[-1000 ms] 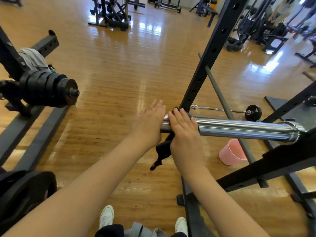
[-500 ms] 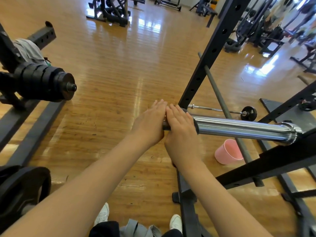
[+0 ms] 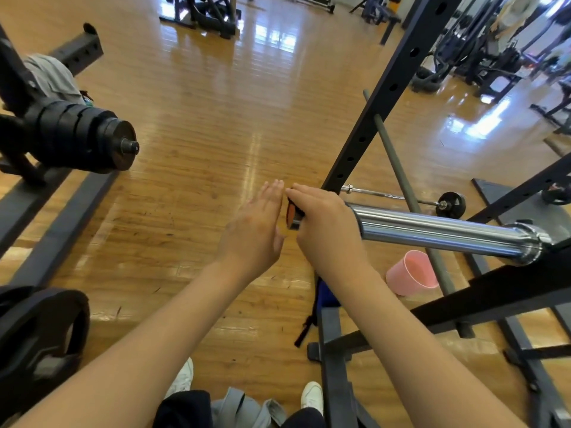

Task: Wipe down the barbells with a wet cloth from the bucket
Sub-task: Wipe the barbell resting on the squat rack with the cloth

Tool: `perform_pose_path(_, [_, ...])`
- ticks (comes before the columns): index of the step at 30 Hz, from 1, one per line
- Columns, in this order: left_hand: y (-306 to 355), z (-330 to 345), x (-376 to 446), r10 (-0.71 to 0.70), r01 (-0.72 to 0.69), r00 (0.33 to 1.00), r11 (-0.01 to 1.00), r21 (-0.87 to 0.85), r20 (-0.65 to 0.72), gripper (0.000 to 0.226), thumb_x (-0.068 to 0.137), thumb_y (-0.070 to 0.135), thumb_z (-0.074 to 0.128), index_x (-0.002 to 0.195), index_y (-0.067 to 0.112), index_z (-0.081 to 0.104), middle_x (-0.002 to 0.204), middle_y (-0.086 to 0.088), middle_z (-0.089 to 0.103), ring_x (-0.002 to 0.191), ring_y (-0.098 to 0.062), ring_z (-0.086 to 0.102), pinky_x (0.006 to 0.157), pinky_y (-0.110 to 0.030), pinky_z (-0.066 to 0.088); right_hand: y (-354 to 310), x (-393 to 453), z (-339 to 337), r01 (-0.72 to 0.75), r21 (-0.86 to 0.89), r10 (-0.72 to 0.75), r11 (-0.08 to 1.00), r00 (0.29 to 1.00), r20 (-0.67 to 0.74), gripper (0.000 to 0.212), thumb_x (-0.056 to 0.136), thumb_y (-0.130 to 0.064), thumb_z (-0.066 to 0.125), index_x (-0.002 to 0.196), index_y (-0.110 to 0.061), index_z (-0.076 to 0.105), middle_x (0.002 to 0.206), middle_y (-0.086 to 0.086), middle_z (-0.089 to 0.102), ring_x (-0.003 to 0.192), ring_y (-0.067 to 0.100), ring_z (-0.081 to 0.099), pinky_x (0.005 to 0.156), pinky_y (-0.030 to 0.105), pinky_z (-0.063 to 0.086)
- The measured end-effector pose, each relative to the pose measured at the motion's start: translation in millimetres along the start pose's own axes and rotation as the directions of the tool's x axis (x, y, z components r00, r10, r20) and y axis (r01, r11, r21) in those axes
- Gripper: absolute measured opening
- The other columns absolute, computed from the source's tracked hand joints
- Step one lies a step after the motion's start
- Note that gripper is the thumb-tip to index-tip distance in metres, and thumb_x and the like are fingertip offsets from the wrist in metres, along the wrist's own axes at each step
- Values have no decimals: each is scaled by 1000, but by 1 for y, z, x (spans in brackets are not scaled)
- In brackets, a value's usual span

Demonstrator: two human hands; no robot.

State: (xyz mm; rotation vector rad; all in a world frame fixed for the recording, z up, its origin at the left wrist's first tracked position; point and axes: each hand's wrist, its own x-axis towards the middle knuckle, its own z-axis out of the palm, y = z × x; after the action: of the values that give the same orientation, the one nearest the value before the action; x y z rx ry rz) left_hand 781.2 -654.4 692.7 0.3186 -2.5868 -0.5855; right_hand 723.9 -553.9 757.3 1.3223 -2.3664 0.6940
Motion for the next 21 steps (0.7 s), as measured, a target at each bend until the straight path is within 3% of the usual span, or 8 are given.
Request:
perform_pose_path(3, [-5, -3, -3, 2, -2, 1000, 999, 36, -10, 71, 81, 0, 57, 145, -3, 27, 149, -16, 35, 139, -27, 31, 111, -32, 22, 22, -18, -11, -164, -11, 164, 986, 986, 12, 48, 76, 14, 53, 119, -4, 63, 120, 11, 64, 116, 26, 57, 101, 27, 32])
perform_pose_path(6, [-13, -7, -10, -9, 11, 1000, 998, 63, -20, 69, 79, -1, 59, 142, -5, 32, 145, -18, 40, 136, -28, 37, 109, -33, 22, 30, -29, -17, -274, -41, 273, 961, 962, -25, 46, 79, 15, 52, 121, -1, 61, 122, 13, 62, 119, 29, 53, 104, 33, 32])
perform_pose_path(10, [-20, -4, -18, -27, 27, 1000, 995, 92, 3, 69, 74, -4, 63, 139, -7, 38, 141, -20, 45, 132, -30, 42, 107, -37, 23, 8, 0, -5, -153, -94, 164, 984, 978, 125, 25, 79, 9, 54, 94, -3, 70, 88, 10, 70, 87, 28, 63, 85, 43, 49])
perform_pose_path(13, [-16, -1, -18, -14, 12, 1000, 997, 81, 18, 70, 73, -5, 64, 138, -7, 38, 141, -20, 45, 132, -32, 42, 106, -37, 24, -4, 20, 5, -17, -156, 60, 988, 960, 275, 25, 82, 2, 52, 96, -10, 69, 91, 2, 69, 90, 23, 62, 85, 39, 47])
perform_pose_path(16, [-11, -1, -12, 30, -29, 999, 996, 80, -13, 70, 73, -5, 63, 138, -8, 38, 140, -22, 46, 131, -33, 43, 107, -42, 26, 6, 1, 10, 45, -101, -35, 994, 995, 96, 37, 70, 13, 57, 100, -4, 71, 99, 12, 71, 94, 29, 66, 87, 46, 52])
perform_pose_path(19, [-8, -4, -7, 105, -96, 993, 983, 155, -49, 69, 81, 13, 55, 141, -6, 29, 143, -21, 42, 133, -31, 40, 107, -43, 35, 30, -44, 11, -14, -100, 5, 995, 995, -96, 53, 74, 16, 54, 124, -1, 58, 129, 16, 57, 125, 28, 49, 108, 42, 35])
perform_pose_path(21, [-6, -4, -5, 197, -187, 980, 937, 294, -4, 79, 83, 31, 58, 143, -4, 20, 146, -19, 38, 136, -28, 36, 110, -40, 32, 46, -62, 9, -64, -84, 47, 994, 981, -191, 56, 75, 17, 52, 129, 0, 52, 134, 17, 52, 131, 26, 39, 112, 40, 27])
